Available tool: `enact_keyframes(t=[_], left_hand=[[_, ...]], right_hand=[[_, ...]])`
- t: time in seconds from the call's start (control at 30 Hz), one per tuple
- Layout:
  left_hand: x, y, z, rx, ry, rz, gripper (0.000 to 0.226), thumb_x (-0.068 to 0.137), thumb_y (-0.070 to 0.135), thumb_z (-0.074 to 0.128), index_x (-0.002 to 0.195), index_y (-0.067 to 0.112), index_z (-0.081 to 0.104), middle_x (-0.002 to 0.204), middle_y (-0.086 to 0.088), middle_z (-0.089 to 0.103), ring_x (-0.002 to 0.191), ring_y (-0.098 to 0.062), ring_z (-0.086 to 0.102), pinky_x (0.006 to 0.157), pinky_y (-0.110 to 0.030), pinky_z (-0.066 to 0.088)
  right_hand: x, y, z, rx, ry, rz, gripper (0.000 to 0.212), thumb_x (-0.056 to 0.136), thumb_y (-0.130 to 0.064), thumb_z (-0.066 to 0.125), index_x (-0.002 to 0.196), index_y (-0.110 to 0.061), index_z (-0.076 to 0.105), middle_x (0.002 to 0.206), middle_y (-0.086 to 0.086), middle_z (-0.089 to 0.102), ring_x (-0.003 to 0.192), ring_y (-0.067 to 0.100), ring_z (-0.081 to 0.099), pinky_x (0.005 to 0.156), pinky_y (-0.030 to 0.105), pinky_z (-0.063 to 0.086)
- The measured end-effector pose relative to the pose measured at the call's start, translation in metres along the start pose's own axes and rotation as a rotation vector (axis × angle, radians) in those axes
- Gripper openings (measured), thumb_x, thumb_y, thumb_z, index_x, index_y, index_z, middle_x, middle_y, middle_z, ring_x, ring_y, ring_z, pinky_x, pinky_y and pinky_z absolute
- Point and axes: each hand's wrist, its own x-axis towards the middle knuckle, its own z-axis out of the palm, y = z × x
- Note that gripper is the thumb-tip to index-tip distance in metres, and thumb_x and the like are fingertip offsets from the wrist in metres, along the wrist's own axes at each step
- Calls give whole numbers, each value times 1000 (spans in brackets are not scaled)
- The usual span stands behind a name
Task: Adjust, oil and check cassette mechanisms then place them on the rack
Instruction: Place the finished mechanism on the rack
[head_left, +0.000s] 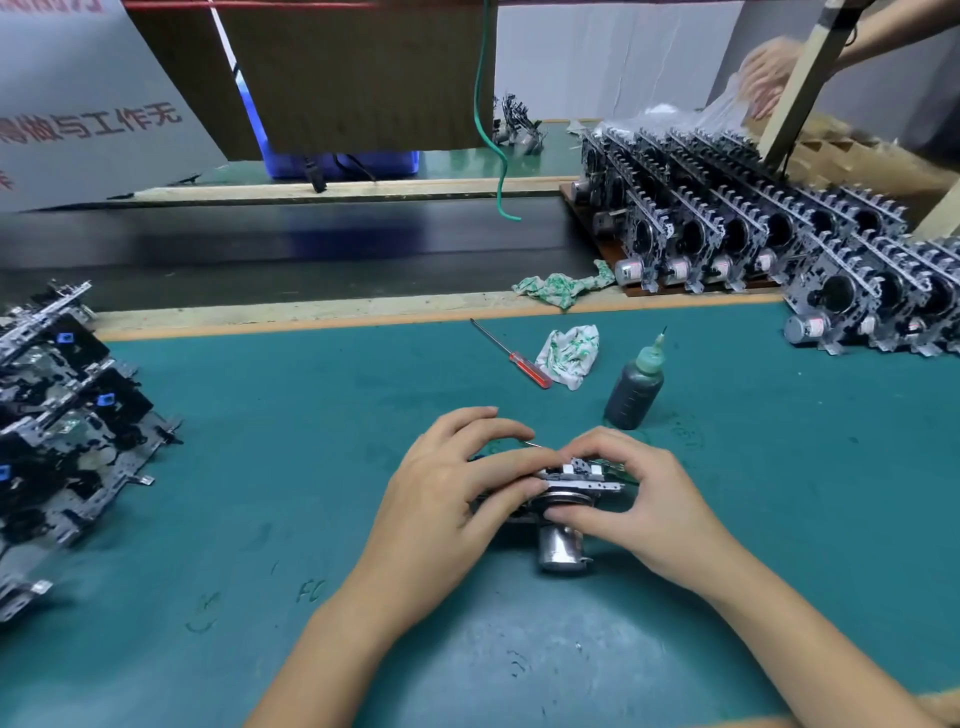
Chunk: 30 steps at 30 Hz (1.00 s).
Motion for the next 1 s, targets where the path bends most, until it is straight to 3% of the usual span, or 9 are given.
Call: enact_keyframes(t=[0.1,0.23,0.4,0.5,0.6,0.73,0.83,0.9,1.0], left_hand=[[1,1,-1,-25,-29,5,31,91,41,46,110,37,70,112,19,62,119,-11,47,100,-19,34],[2,1,-3,-10,-54,28,31,92,40,45,111,35,69,111,17,62,117,-9,47,100,-21,35],[1,1,-1,5,-16,56,30,94,38,46,111,33,70,109,17,63,113,-7,49,98,-20,36],[2,0,-2,-5,-9,76,28,93,35,48,109,30,71,105,16,63,109,-5,50,96,-15,36],[2,-1,-1,-7,-8,85,29,93,36,48,109,29,71,103,15,63,108,-5,50,95,-14,36],[3,-1,0,-14,0,89,29,93,37,48,109,30,71,103,15,64,108,-3,50,95,-13,36],[3,-1,-1,-18,-8,87,28,93,39,48,111,34,69,103,17,63,108,-2,50,95,-11,35],[3,-1,-1,-16,-11,88,28,93,39,48,111,34,69,104,17,63,108,-1,50,95,-11,35],[3,-1,-1,-25,-21,82,27,92,39,49,112,37,68,104,18,62,107,-1,50,94,-13,35]], right_hand=[[1,-4,-7,-28,-74,6,31,67,-33,82,92,-35,63,95,-18,63,96,5,59,84,14,42],[-7,-4,-19,-262,-54,-17,42,74,-61,57,111,-43,57,107,-23,60,109,2,53,92,17,37],[-28,9,-12,-596,194,-190,63,94,-59,32,85,-14,74,81,-8,67,89,13,56,94,23,34],[-33,16,-9,-677,178,-206,65,95,-57,31,71,-13,71,67,-5,65,80,17,63,95,32,36],[-32,18,-13,-721,166,-210,53,93,-54,38,74,-16,71,68,-9,64,78,18,61,95,31,35],[-29,15,-15,-687,120,-147,40,81,-53,51,78,-19,72,75,-9,64,80,13,55,84,21,34],[-21,9,-17,-450,51,-27,38,73,-59,60,99,-32,67,92,-21,62,94,1,53,86,18,37],[-13,5,-14,-203,-9,35,41,70,-48,72,108,-40,60,102,-24,60,105,1,53,92,16,38],[-2,2,-6,-53,-66,19,35,70,-29,82,97,-39,63,101,-22,62,103,6,56,90,17,39]])
